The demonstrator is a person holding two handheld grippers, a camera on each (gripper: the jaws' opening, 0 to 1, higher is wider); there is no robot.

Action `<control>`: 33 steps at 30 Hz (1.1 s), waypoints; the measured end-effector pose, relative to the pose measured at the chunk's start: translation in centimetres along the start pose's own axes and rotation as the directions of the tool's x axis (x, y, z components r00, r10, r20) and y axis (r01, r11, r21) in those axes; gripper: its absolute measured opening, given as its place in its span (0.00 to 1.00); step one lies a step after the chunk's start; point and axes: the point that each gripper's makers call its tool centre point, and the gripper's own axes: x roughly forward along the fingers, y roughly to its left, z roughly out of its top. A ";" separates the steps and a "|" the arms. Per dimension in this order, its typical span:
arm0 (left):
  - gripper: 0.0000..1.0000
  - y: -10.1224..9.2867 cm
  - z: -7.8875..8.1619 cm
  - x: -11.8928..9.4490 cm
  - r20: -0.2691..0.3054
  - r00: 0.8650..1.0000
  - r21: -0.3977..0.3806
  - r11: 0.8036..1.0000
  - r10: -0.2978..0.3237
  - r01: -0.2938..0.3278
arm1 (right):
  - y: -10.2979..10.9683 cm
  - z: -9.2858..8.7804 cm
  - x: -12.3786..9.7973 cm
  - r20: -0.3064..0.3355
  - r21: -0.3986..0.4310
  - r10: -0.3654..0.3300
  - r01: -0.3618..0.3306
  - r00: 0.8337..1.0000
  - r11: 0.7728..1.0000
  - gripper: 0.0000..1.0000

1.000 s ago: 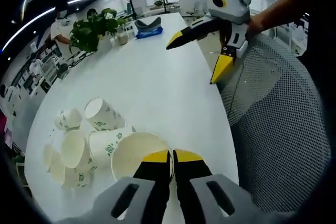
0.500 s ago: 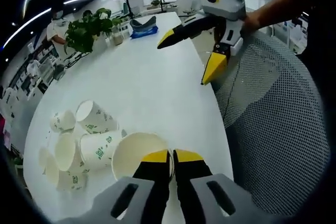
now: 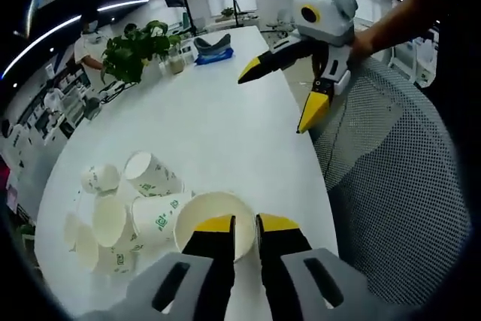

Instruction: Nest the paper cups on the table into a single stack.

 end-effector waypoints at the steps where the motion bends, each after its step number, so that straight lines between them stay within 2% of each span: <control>1: 0.09 0.2 0.0 -0.1 0.003 1.000 -0.002 1.000 0.004 -0.004 | 0.0 0.0 0.0 0.000 0.000 0.000 0.000 1.000 1.000 0.80; 10: 0.10 0.9 0.1 -1.0 0.018 1.000 0.002 1.000 0.000 0.000 | -0.1 -0.1 0.0 -0.006 -0.001 -0.003 0.003 1.000 1.000 0.79; 14: 0.11 1.9 0.2 -1.2 0.025 1.000 0.012 1.000 0.013 -0.013 | -0.2 -0.1 0.0 -0.006 -0.001 -0.007 0.007 1.000 1.000 0.79; 23: 0.11 6.0 0.3 -1.9 0.037 0.994 0.006 0.995 0.099 -0.099 | -0.1 0.0 0.0 -0.007 -0.003 -0.008 0.008 1.000 1.000 0.79; 28: 0.11 8.8 -0.6 -2.3 0.025 0.988 -0.011 0.988 0.151 -0.151 | -0.1 0.0 0.0 -0.007 -0.003 -0.009 0.009 1.000 1.000 0.79; 33: 0.13 10.5 -1.3 -2.3 0.010 0.984 -0.016 0.984 0.176 -0.176 | -0.2 -0.1 0.0 -0.010 -0.002 -0.009 0.009 1.000 1.000 0.79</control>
